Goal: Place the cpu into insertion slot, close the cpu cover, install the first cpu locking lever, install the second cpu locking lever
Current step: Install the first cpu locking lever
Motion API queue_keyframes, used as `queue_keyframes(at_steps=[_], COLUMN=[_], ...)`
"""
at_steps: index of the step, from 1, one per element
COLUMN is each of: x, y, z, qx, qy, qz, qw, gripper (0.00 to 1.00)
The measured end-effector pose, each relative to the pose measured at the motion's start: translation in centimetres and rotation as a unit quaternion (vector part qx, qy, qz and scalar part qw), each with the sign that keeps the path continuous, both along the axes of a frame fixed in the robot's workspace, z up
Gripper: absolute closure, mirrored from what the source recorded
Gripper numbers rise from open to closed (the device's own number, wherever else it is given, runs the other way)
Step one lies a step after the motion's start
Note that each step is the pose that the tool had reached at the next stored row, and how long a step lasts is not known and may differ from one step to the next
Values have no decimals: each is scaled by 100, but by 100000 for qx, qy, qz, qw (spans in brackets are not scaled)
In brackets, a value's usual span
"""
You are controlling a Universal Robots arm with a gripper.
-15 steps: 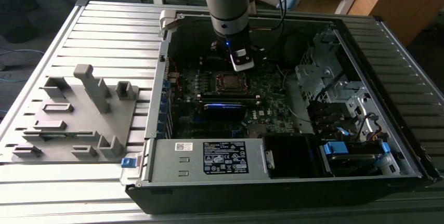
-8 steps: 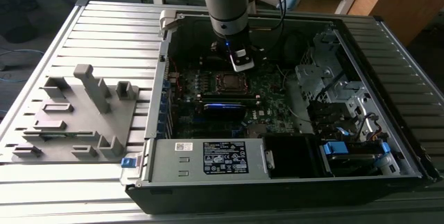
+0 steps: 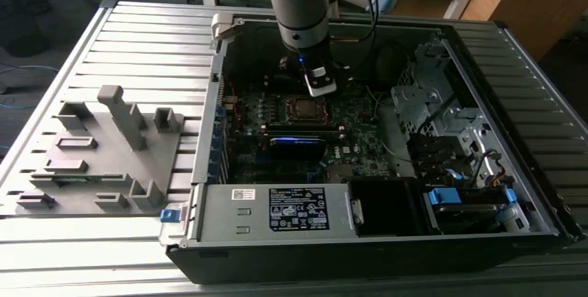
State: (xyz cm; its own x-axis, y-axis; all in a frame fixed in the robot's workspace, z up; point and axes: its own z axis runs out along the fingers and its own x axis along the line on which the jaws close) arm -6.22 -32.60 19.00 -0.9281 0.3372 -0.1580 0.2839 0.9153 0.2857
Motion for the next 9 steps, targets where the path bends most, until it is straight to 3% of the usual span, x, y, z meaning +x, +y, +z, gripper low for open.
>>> queue_keyframes(at_steps=[6, 9], x=[-1, 0], y=[1, 1], z=[5, 65], qx=[-119, -113], qy=[-2, -4], qz=[-7, -5], qw=[100000, 100000], gripper=[90, 90])
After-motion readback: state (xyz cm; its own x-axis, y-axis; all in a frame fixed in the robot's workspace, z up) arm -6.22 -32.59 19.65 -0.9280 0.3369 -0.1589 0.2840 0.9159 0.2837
